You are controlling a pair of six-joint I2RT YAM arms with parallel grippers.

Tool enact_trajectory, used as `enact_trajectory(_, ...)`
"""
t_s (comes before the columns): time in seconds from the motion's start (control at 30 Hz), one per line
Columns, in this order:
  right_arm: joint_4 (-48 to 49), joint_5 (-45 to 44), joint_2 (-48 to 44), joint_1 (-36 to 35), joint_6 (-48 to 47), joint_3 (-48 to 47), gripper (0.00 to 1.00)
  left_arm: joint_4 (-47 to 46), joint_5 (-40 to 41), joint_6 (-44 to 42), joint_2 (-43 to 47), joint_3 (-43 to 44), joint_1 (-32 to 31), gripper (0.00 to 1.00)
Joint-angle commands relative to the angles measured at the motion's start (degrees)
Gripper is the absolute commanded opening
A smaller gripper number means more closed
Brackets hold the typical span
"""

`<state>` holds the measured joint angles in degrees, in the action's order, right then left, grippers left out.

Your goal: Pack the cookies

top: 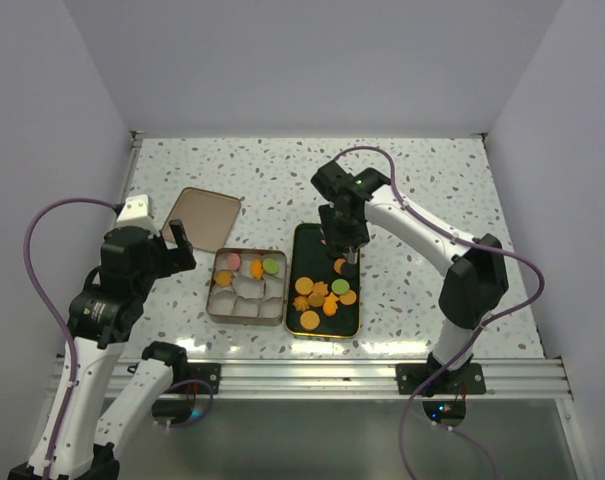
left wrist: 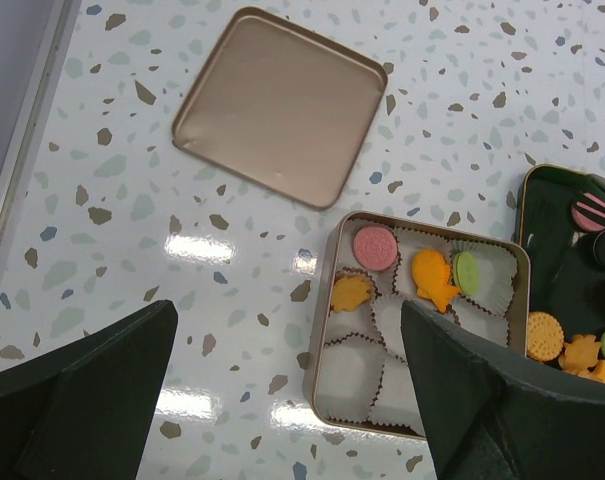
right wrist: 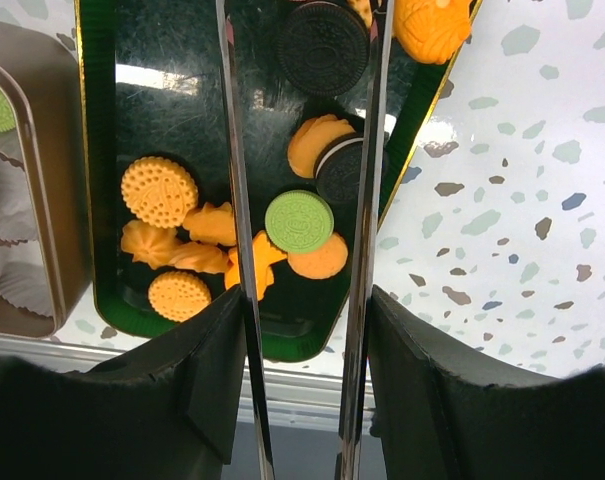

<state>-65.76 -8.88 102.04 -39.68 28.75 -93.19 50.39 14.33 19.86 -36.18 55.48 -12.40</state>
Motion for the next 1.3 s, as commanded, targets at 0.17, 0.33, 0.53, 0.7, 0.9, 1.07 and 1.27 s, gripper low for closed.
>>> enact_trajectory(0.17,2.91,1.85,0.79,0.57,-1.07,1.78,0.51,-2.23,0.17,-1.40,-0.55,-0.02,-0.25,1.00)
enact_trajectory(0.33,3.35,3.35,-0.08,0.57,-0.71,2.48,0.51,-2.40,0.17,-1.40,-0.64,-0.02,-0.25,1.00)
enact_trajectory(0.53,3.88,5.10,1.23,0.57,-1.24,0.47,0.51,-2.49,-0.09,-1.49,-0.99,0.06,-0.25,1.00)
enact_trajectory(0.7,2.13,5.28,1.85,0.57,-1.42,-1.56,0.51,-2.75,-0.44,-1.66,-1.87,-0.02,-0.25,1.00)
enact_trajectory(0.9,0.63,5.28,0.44,0.48,-1.24,1.16,0.50,-2.84,-0.27,-1.66,-1.79,0.06,-0.25,1.00)
enact_trajectory(1.07,0.98,5.37,-0.26,0.57,-1.07,2.84,0.42,-2.84,-0.35,-1.57,-1.70,0.06,-0.25,1.00)
enact_trajectory(1.27,-0.07,5.63,1.41,0.57,-0.98,-1.63,0.34,-2.84,-0.35,-1.58,-1.52,0.06,-0.25,1.00)
